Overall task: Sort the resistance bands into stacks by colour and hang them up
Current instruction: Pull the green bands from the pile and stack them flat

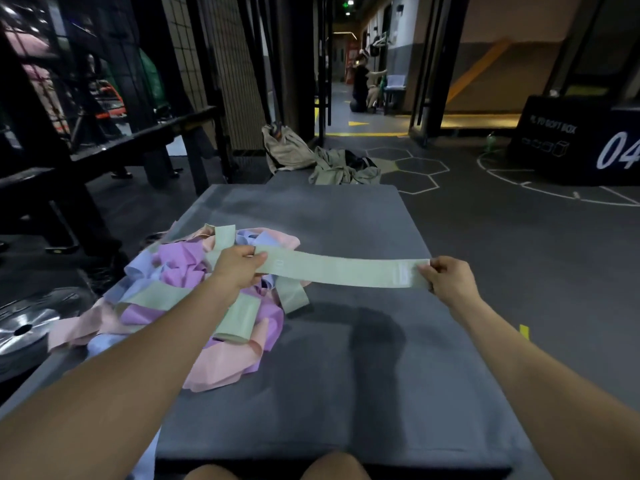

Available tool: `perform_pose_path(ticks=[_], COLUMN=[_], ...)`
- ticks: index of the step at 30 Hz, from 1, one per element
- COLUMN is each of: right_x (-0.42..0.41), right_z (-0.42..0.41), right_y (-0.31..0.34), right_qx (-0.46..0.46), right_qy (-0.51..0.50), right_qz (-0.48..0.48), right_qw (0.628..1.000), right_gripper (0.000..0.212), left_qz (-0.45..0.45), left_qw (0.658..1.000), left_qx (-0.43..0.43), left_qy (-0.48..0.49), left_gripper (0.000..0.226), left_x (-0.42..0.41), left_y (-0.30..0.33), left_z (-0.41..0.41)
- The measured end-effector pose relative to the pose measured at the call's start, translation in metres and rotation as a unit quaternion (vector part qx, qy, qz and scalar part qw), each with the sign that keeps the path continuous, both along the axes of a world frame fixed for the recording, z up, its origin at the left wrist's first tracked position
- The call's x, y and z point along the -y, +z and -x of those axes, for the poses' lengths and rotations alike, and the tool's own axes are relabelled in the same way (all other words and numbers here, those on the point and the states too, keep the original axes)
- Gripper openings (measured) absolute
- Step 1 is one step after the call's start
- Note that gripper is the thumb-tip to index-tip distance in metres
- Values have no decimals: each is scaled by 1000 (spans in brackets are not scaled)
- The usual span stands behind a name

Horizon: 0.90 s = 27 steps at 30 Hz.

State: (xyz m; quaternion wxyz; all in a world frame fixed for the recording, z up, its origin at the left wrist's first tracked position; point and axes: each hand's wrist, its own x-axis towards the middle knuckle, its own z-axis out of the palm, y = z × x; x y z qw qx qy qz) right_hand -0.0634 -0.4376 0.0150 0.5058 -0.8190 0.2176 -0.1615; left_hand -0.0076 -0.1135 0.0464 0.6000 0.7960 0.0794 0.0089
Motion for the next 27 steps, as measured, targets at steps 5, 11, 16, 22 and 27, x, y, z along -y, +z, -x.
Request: perform_pose_path(ticks=[5, 11, 16, 22, 27], right_x=[25, 56, 72, 79, 79], right_z=[-29, -80, -125, -150, -154], right_y=[-15, -30, -53, -80, -88], right_qx=[0, -16, -25, -21, -35], right_qy=[-49, -76, -89, -83, -95], right_qz=[4, 38, 50, 83, 118], right_qw=[999, 996, 995, 993, 988], right_gripper=[18, 13, 16, 23, 20], left_qz=[29, 63, -10, -283, -336], left_qw=[999, 994, 995, 959, 942], left_qx=[-9, -52, -58, -2, 6], left_qy=[23, 72, 77, 24, 18], left_gripper=[19, 24, 6, 20, 14], left_x=[32, 77, 103, 107, 106], left_y=[-17, -44, -66, -86, -97], left_z=[-39, -94, -133, -154, -153])
